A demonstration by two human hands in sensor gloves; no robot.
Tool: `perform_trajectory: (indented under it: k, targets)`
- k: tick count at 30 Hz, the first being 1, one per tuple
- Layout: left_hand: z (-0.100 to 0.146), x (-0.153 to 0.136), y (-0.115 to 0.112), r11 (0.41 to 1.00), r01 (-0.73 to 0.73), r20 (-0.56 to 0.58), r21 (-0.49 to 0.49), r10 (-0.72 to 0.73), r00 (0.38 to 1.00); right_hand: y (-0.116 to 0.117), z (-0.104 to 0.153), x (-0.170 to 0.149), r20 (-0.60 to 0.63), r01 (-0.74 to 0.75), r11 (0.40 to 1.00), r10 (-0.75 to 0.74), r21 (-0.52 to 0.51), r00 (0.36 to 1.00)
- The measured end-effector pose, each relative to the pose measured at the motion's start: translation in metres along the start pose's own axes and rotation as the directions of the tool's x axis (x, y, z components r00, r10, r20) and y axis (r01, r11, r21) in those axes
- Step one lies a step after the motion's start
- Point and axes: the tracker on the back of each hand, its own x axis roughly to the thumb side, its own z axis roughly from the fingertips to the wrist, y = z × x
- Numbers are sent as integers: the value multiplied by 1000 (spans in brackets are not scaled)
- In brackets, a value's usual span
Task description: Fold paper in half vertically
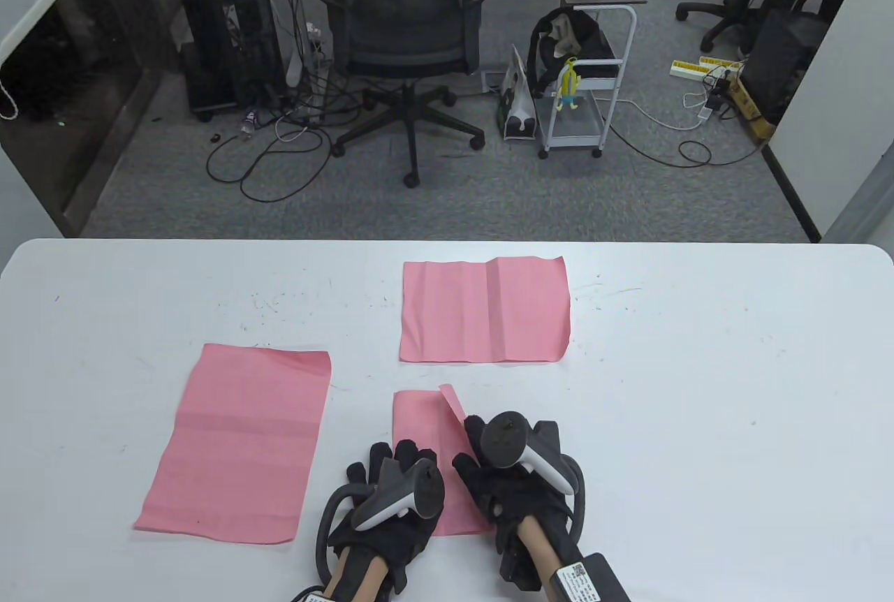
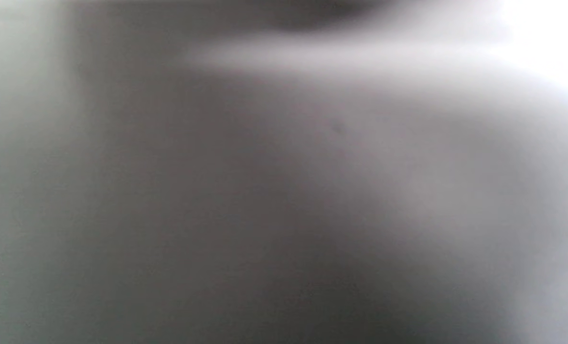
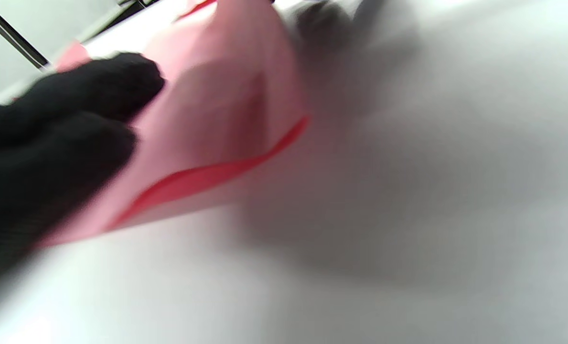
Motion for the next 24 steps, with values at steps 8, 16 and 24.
perform_trajectory:
  k: [8, 16, 24]
  targets:
    - [0, 0, 0, 1000, 0, 0, 1, 0, 1000, -6, -4, -19, 10, 411, 903, -415, 122, 910]
    - [0, 0, 0, 1000, 2, -1, 2, -2, 1000, -2, -7, -26, -99, 411, 909, -404, 64, 910]
    - [0, 0, 0, 1000, 1, 0, 3, -1, 1000, 1, -5, -26, -138, 284, 955, -294, -85, 946]
